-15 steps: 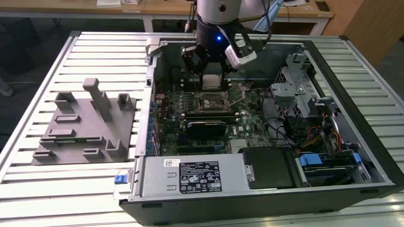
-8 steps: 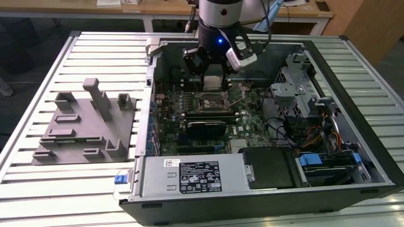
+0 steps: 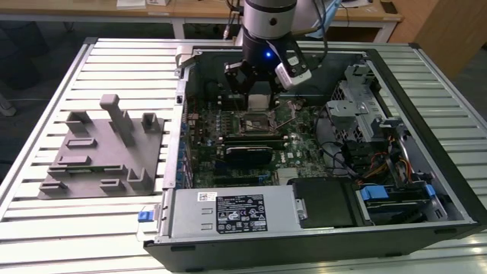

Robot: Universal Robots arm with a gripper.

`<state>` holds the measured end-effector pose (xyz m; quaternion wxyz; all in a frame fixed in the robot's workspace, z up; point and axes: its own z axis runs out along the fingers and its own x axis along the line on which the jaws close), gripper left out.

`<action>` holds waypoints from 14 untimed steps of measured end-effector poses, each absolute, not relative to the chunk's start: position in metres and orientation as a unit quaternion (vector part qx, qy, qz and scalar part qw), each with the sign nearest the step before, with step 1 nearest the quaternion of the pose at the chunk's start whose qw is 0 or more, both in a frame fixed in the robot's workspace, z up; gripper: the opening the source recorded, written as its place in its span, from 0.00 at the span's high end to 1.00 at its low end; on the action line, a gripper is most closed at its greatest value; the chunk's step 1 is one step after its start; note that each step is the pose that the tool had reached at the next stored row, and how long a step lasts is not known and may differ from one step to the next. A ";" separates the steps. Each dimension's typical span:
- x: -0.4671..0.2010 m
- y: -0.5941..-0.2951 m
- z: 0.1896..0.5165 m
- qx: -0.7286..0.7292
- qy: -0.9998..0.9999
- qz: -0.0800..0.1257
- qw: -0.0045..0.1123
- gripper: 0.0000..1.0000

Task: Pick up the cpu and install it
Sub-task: 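Pick up the cpu and move it towards the insertion slot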

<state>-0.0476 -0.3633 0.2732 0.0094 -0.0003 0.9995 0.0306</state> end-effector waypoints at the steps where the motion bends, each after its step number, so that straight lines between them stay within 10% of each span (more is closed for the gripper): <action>1: -0.046 -0.363 0.272 0.000 0.999 0.031 0.009 0.46; 14: -0.041 -0.359 0.254 0.000 1.000 0.030 0.006 0.46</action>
